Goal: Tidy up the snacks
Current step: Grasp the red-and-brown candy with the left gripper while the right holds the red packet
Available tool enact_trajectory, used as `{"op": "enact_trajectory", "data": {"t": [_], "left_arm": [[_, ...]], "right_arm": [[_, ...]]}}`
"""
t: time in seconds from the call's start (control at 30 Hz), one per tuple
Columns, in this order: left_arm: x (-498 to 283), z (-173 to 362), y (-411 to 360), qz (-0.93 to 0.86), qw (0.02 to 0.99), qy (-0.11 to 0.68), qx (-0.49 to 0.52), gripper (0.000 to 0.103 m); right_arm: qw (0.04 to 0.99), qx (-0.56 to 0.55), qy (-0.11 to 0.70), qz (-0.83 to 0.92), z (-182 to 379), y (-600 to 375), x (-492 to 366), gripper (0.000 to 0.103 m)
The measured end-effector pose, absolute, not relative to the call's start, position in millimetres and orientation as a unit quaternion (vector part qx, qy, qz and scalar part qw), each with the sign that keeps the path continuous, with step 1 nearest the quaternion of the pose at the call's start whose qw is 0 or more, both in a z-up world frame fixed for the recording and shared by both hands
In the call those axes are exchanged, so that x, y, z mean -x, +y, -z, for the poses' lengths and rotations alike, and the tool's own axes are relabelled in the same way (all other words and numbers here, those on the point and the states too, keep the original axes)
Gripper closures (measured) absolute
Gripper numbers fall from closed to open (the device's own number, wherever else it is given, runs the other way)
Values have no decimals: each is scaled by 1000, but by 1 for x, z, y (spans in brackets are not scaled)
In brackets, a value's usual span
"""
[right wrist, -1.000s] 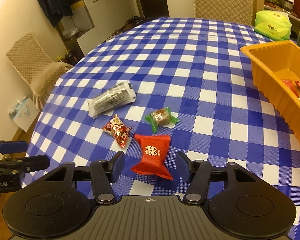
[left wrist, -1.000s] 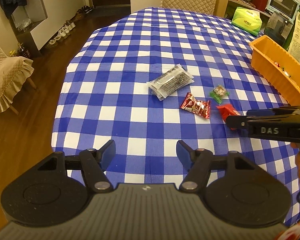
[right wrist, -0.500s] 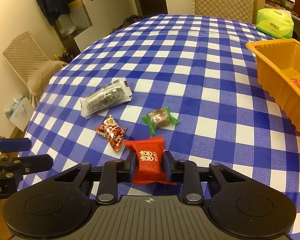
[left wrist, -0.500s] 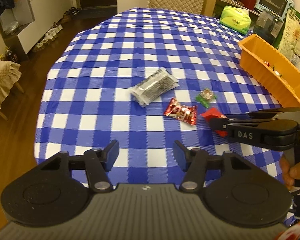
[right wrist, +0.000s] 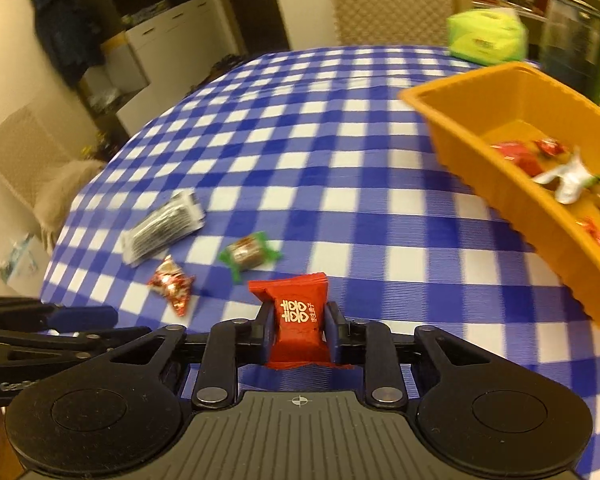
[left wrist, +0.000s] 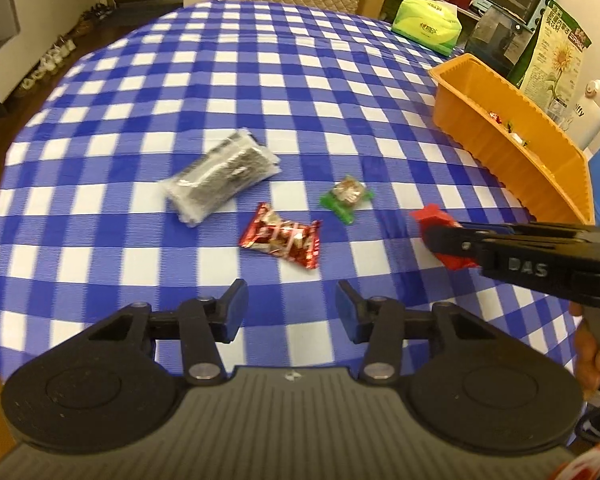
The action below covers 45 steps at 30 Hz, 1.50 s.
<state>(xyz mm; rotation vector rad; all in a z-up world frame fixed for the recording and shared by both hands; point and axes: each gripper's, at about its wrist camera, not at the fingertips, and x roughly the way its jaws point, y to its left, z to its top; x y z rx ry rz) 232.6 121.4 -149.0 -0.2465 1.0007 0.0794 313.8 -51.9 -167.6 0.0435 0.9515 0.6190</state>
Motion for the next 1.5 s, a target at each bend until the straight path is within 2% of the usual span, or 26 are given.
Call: {"op": "enact_trajectory", "data": {"t": [0.53, 0.93, 1.5], "left_arm": [[-274, 166, 113, -23, 876, 474, 92, 63], [-280, 168, 113, -29, 879, 471, 60, 82], [-266, 163, 111, -21, 879, 474, 49, 85]], "right_arm": [[859, -65, 451, -233, 163, -101, -318, 77], [860, -69, 454, -224, 166, -108, -316, 77], [860, -70, 448, -233, 160, -112, -305, 77]]}}
